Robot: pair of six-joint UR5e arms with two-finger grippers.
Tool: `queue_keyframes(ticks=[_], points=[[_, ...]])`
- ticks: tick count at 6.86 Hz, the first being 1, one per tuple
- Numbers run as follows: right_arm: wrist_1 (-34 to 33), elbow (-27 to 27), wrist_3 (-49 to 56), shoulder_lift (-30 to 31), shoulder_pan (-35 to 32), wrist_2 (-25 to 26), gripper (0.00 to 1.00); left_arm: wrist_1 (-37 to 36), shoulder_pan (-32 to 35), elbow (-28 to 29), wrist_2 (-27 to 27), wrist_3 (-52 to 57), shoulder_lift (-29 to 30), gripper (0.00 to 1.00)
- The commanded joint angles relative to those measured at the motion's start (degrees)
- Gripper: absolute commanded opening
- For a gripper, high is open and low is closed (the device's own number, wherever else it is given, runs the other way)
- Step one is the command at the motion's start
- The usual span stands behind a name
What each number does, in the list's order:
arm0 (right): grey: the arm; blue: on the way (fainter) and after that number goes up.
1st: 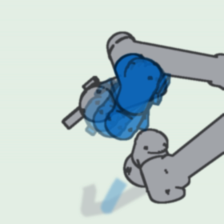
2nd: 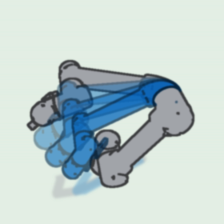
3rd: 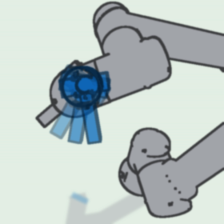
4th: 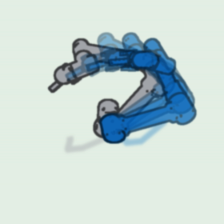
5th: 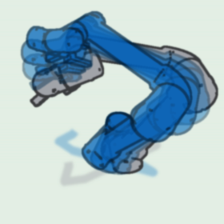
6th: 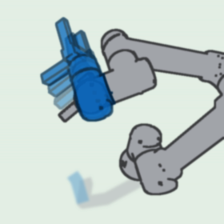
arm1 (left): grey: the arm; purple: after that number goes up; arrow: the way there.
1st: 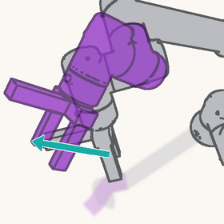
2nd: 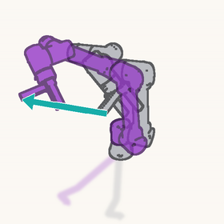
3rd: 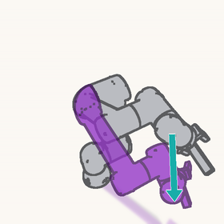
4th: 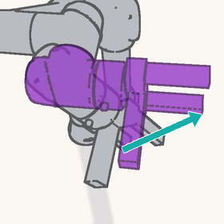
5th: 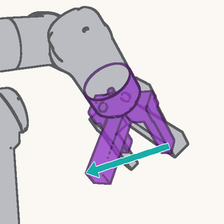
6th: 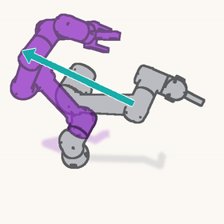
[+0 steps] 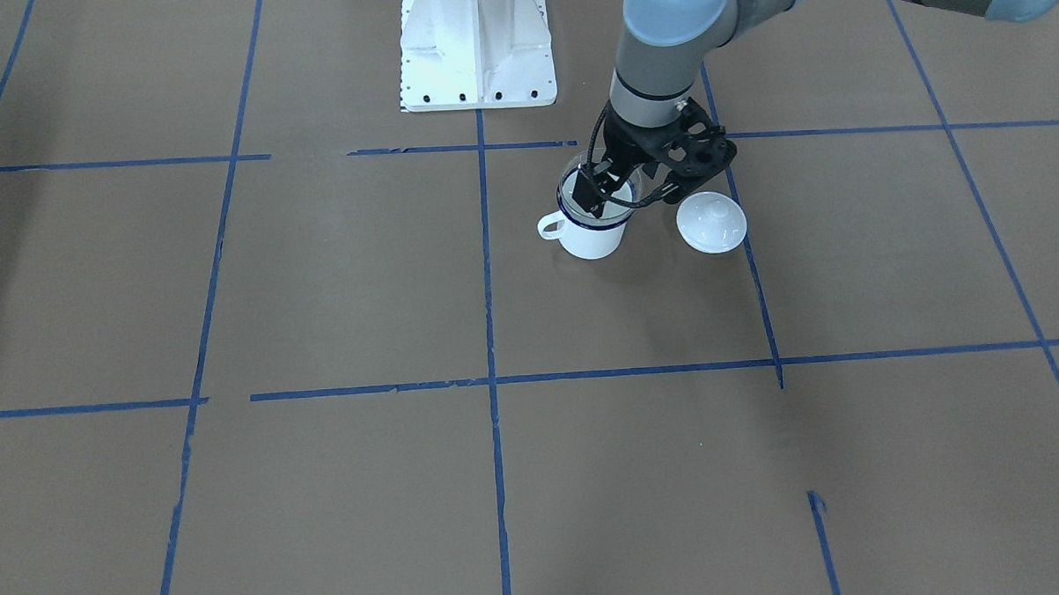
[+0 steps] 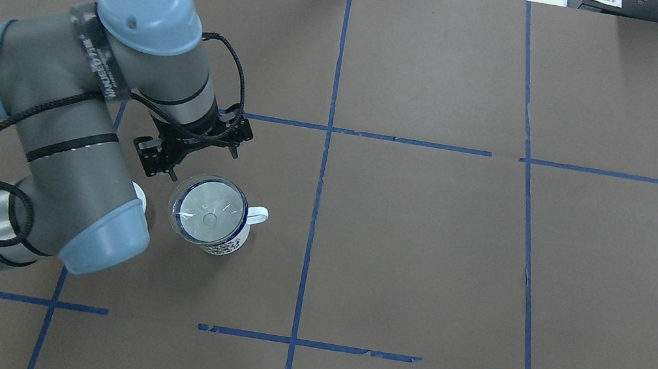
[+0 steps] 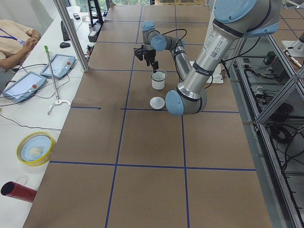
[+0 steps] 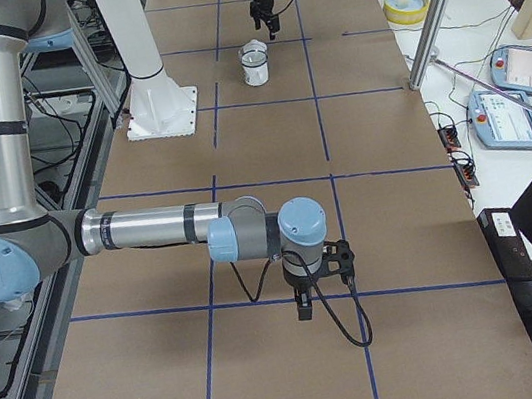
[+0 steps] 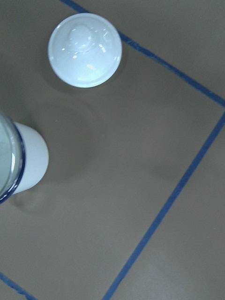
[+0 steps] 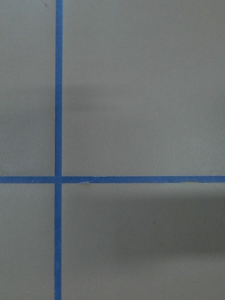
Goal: Remove funnel from cup
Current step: 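Reach the left gripper down and grasp the clear glass funnel in the mug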
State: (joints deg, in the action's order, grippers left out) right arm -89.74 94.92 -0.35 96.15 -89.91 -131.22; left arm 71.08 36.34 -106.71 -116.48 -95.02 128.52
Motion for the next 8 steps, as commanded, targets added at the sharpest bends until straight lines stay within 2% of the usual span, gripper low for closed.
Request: queue_keyframes(ticks=[1, 3, 4, 7, 8], points=[[0.0, 0.0, 0.0, 0.0, 0.0, 0.0, 1.0, 0.02, -3.11, 3.0, 2.3, -0.86, 2.09, 0.86], [0.0, 0.0, 0.0, 0.0, 0.0, 0.0, 1.0, 0.11, -4.53, 4.58, 3.81, -0.95, 3.58, 0.81], [0.0, 0.0, 0.0, 0.0, 0.0, 0.0, 1.0, 0.2, -4.7, 6.41, 3.72, -0.95, 4.45, 0.71], [0.0, 0.0, 0.0, 0.0, 0.0, 0.0, 1.0, 0.11, -5.4, 6.78, 3.63, -0.95, 4.29, 0.37], [0.0, 0.0, 0.0, 0.0, 0.0, 0.0, 1.0, 0.2, -5.49, 6.78, 3.63, -0.87, 4.02, 0.33]])
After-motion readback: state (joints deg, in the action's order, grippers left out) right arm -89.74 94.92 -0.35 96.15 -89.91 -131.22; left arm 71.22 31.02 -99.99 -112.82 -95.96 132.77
